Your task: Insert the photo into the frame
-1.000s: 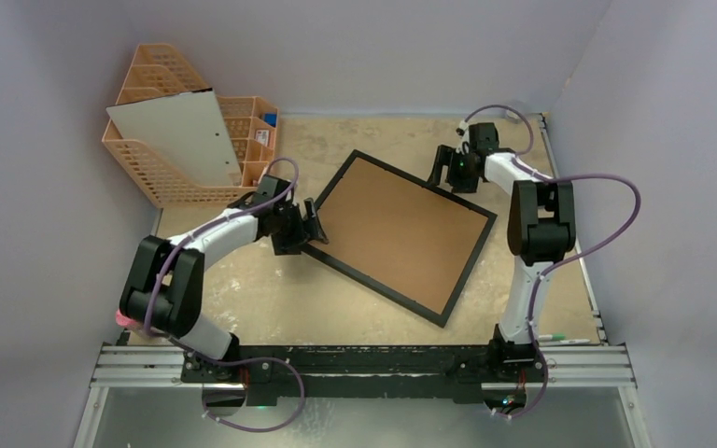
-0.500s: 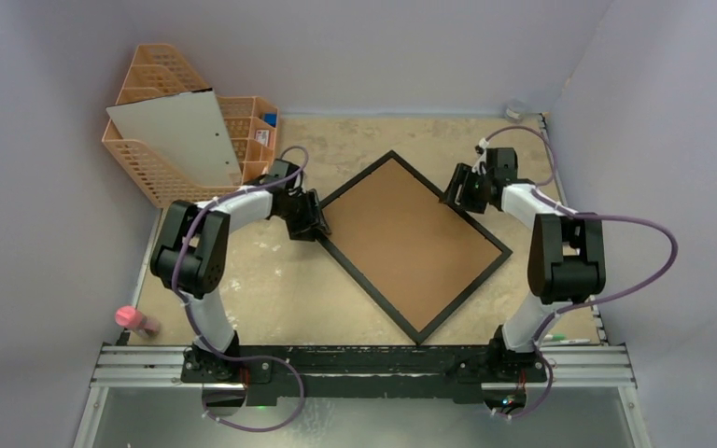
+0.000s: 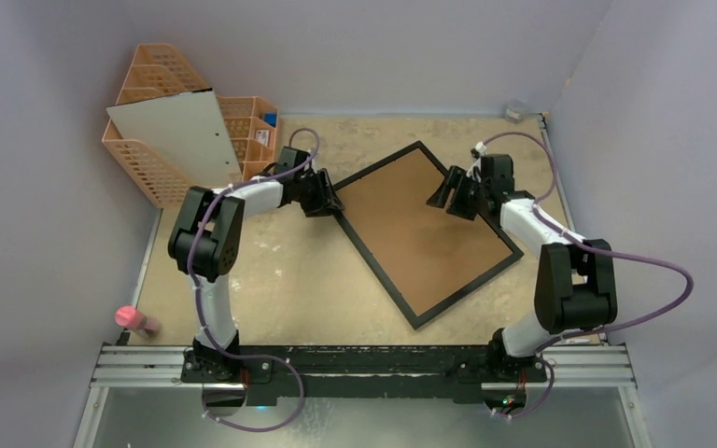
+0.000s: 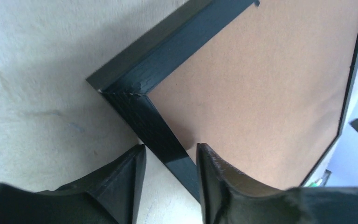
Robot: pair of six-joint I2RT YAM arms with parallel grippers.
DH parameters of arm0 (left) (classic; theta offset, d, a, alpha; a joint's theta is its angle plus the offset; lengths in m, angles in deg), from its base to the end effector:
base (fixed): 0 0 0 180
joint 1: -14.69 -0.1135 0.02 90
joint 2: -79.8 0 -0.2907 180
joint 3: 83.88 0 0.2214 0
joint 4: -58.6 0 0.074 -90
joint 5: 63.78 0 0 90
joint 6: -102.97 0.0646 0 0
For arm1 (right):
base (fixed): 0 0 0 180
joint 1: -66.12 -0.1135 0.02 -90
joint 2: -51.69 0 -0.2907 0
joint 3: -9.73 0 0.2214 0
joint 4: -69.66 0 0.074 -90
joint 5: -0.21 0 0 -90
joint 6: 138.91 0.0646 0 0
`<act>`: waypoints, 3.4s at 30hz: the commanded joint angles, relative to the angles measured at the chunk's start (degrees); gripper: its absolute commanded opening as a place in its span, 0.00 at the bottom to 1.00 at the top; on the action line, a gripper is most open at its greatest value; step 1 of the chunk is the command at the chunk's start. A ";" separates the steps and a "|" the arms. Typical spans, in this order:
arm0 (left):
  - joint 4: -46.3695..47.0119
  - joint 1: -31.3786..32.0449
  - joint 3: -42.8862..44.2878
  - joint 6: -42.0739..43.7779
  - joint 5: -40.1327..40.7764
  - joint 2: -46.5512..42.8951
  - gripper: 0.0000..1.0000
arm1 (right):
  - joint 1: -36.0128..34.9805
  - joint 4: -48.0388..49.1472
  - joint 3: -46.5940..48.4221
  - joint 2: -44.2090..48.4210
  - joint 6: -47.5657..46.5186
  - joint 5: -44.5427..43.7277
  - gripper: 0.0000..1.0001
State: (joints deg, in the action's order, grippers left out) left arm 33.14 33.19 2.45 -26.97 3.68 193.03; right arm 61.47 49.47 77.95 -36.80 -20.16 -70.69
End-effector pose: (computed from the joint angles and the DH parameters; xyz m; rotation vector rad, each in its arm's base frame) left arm 0.3845 -0.1548 0.1746 -0.3119 2.6022 -0.8898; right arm 0.3200 0.0472 0.2398 0.3078 2.3031 0.6805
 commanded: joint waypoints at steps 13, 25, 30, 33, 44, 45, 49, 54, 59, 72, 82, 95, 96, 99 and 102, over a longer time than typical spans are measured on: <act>2.32 -0.31 -3.85 2.24 4.77 -4.46 0.37 | -24.41 12.77 22.52 -20.65 5.85 16.52 0.36; -0.54 -0.40 -4.23 2.33 6.96 -2.63 0.33 | -26.38 8.67 28.92 -31.42 5.18 14.63 0.29; -0.90 -0.40 -4.56 2.33 7.25 -2.09 0.33 | -26.39 4.70 29.58 -33.49 4.08 14.08 0.25; -1.07 -0.40 -4.50 2.54 7.38 -2.05 0.33 | -26.08 1.55 29.84 -34.49 2.85 13.25 0.21; -1.34 -0.40 -4.60 2.51 7.87 -1.44 0.32 | -22.64 -2.22 29.40 -36.83 0.79 11.58 0.10; -1.27 -0.40 -4.67 2.50 7.80 -1.36 0.32 | -22.28 -2.51 29.52 -37.21 0.34 11.58 0.10; -1.22 -0.41 -4.60 2.50 7.78 -1.22 0.32 | -20.77 -3.50 29.69 -38.30 -0.53 11.08 0.09; -1.04 -0.45 -4.69 2.49 7.61 -1.13 0.32 | -20.05 -3.78 30.77 -39.74 -0.79 9.96 0.10; -0.99 -0.48 -4.60 2.50 7.18 -0.95 0.32 | -20.05 1.59 28.83 -37.26 -0.08 14.02 0.10; -0.87 -0.57 -4.34 2.31 6.73 -0.43 0.32 | -21.31 11.44 28.15 -33.99 1.82 27.99 0.10; -0.94 -0.66 -4.33 2.24 6.55 -0.36 0.32 | -22.12 11.06 28.73 -36.14 2.02 29.06 0.10; -1.23 -0.66 -4.52 2.24 6.37 -0.45 0.32 | -22.11 8.52 29.04 -38.25 1.00 25.16 0.09; -1.22 -0.66 -4.58 2.26 6.37 -0.54 0.32 | -22.10 8.21 28.87 -38.32 1.03 24.77 0.09; -1.26 -0.68 -4.67 2.33 6.37 -0.62 0.32 | -22.01 7.49 28.51 -38.59 1.10 22.84 0.08; -1.31 -0.66 -4.69 2.41 6.46 -0.60 0.32 | -21.50 7.39 28.13 -39.09 1.36 21.48 0.08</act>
State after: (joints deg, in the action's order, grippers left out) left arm 34.78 32.71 -0.96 -26.43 7.48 190.36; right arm 39.53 59.52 106.51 -73.94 -17.82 -43.88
